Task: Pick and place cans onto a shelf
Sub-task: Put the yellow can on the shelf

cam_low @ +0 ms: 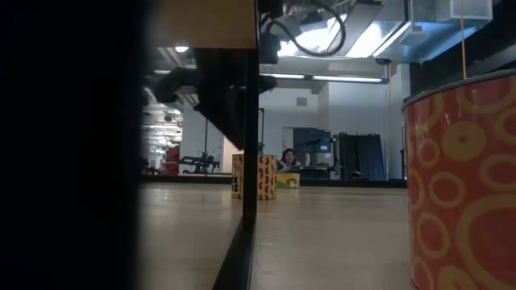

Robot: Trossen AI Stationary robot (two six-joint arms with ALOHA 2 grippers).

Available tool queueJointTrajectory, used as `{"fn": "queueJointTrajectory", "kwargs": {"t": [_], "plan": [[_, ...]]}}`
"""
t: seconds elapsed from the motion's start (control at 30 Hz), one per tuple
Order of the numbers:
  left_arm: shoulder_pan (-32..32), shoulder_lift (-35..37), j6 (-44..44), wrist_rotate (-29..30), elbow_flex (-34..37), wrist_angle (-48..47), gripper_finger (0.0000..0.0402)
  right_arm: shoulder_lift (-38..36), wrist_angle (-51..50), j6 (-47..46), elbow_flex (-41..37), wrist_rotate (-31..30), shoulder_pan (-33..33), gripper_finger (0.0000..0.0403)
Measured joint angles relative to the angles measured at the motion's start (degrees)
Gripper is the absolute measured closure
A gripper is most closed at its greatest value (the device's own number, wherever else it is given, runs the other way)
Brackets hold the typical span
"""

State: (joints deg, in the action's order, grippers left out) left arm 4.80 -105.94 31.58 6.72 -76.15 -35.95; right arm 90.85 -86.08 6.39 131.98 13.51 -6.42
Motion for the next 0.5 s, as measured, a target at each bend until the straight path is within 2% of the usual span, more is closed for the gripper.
{"fn": "queueJointTrajectory", "kwargs": {"t": [0.3, 0.5], "plan": [[-1.61, 0.05, -1.18, -0.25, 0.10, 0.06, 0.0337, 0.00, -0.01, 0.11, 0.00, 0.01, 0.00, 0.0345], [-2.28, 0.05, -3.49, -3.77, 0.10, -0.19, 0.0337, 0.00, -0.02, 0.11, 0.00, 0.01, 0.00, 0.0345]]}}
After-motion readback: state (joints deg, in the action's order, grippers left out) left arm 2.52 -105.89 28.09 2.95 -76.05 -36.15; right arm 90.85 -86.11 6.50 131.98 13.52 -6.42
